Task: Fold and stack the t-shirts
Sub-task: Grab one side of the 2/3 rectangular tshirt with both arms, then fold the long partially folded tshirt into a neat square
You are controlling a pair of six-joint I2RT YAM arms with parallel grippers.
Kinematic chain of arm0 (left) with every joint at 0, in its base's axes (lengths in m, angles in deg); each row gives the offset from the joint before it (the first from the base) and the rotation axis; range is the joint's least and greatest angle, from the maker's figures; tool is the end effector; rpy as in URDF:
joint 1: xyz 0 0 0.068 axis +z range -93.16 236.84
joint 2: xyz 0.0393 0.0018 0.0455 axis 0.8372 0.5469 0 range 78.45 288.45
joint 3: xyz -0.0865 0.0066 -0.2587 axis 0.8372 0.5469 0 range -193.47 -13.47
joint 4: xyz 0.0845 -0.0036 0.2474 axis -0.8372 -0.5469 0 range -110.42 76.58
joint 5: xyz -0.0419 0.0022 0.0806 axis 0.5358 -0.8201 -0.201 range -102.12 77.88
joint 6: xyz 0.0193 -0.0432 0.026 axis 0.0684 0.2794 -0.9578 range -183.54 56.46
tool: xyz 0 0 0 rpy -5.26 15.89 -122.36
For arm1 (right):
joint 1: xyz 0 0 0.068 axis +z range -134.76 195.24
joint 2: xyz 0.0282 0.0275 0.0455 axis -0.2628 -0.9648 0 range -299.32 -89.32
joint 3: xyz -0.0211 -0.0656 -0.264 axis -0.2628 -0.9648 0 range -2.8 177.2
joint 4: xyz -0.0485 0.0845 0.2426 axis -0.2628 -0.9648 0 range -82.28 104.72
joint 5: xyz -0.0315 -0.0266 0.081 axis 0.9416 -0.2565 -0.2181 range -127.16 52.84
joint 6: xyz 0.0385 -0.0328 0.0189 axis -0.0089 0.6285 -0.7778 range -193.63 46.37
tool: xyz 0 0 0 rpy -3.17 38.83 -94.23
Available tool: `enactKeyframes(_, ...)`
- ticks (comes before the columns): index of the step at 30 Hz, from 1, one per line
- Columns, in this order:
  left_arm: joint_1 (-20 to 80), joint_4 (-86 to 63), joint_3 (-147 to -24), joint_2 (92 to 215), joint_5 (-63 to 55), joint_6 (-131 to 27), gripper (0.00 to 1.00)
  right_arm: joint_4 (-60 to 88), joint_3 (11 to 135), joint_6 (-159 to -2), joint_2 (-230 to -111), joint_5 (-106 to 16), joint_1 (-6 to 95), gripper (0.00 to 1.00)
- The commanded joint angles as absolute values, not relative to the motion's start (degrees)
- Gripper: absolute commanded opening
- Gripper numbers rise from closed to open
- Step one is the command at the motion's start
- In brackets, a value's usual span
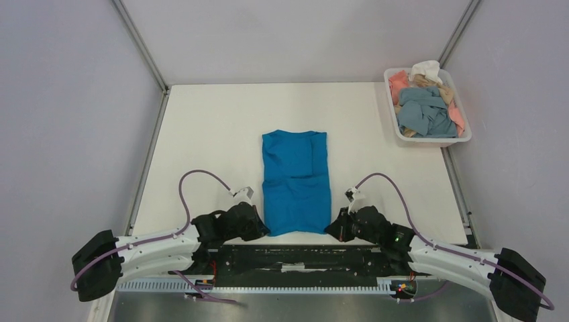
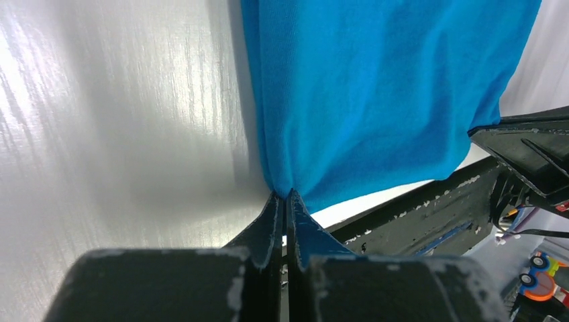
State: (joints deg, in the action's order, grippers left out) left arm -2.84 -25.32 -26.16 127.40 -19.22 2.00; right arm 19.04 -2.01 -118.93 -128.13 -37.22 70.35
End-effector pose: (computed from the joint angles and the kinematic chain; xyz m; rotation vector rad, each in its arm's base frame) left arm 0.0808 -0.1294 0.1346 -0.1932 2.5784 -0.8039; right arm 0.0774 0.1110 0.1145 -0.2006 2.3298 0.9624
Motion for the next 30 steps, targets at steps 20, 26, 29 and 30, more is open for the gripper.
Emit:
enactKeyframes(20, -1.7, -31.8, -47.7, 125.9, -38.6, -9.8, 0.02, 12.8, 18.3, -105.2, -126.8, -17.3, 70.5, 0.0)
enactKeyframes(26, 6.7, -30.0, -54.0, 131.2, -35.8, -13.4, 0.02, 12.7, 26.0, -102.1, -133.1, -9.6, 69.2, 0.0)
enactKeyframes(29, 13.0, -29.2, -56.3, 134.8, -31.4, -14.4, 0.02, 13.0, 30.4, -100.2, -138.0, -11.8, 65.5, 0.0)
enactKeyframes(30, 16.2, -28.2, -58.0, 136.6, -31.3, -15.8, 0.02, 14.3, 32.9, -98.7, -141.3, -15.6, 61.5, 0.0)
